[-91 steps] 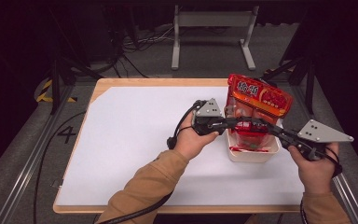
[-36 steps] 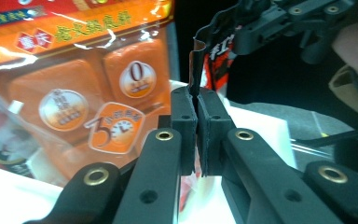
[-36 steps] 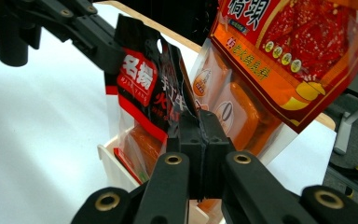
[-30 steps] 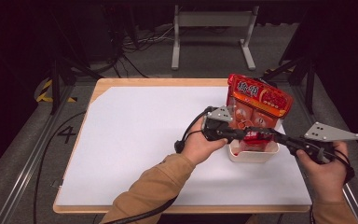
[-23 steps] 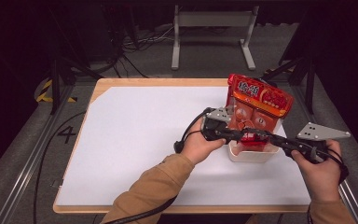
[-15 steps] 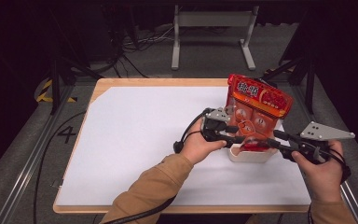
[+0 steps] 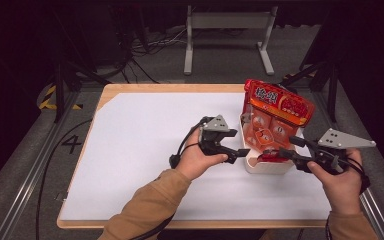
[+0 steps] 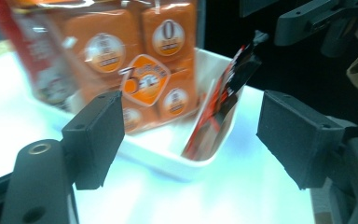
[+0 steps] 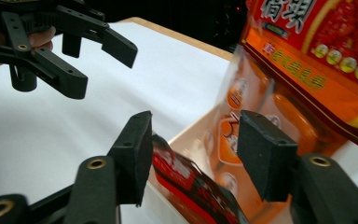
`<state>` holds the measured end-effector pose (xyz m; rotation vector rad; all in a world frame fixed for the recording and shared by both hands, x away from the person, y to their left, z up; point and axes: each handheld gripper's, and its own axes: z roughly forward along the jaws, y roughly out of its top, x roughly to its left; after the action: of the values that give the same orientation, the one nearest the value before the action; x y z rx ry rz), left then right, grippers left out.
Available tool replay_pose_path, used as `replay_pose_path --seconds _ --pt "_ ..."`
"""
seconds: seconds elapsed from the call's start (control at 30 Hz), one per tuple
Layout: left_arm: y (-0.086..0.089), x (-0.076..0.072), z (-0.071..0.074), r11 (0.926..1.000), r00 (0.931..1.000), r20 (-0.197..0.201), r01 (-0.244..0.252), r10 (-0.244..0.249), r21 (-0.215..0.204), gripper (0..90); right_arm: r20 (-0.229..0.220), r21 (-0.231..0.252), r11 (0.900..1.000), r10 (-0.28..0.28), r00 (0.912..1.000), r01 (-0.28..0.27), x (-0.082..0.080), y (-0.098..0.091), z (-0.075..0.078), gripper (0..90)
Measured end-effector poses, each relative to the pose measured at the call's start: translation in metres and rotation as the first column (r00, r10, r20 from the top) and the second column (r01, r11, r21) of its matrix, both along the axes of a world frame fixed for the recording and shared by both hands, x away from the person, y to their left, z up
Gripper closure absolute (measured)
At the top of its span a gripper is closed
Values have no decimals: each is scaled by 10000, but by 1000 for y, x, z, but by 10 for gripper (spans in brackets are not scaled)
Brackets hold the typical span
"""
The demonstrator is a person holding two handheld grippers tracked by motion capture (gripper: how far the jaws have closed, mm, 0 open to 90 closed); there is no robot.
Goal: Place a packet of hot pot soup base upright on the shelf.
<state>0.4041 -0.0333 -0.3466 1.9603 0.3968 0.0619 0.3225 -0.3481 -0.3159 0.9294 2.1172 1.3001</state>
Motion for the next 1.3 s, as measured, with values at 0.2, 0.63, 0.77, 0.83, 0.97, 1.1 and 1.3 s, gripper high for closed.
replay_pose_path --seconds 0.2,0.63,0.77,0.83,0.97,1.1,1.3 --pt "35 -11 5 9983 9983 188 -560 556 170 221 181 529 9984 197 9996 -207 4 16 1 363" --pt "128 -48 6 9804 9804 458 -1932 1914 395 195 381 1009 9924 677 9970 -712 8 59 -5 277" --pt "153 -59 0 9737 9736 354 -2266 2257 244 190 507 1147 9895 823 9953 -877 9 74 -15 265" --pt "157 -61 -2 9724 9724 338 -2317 2308 262 188 517 1202 9881 904 9946 -960 9 81 -19 260" --pt "177 -68 -12 9660 9665 268 -2562 2554 339 183 549 1205 9860 1091 9925 -1150 8 91 -25 257" --pt "196 -73 -25 9626 9628 166 -2702 2699 208 180 596 1270 9821 1322 9894 -1389 7 100 -36 252" --pt "216 -80 -48 9504 9507 -30 -3101 3102 231 178 598 1329 9786 1505 9868 -1573 6 109 -53 250"
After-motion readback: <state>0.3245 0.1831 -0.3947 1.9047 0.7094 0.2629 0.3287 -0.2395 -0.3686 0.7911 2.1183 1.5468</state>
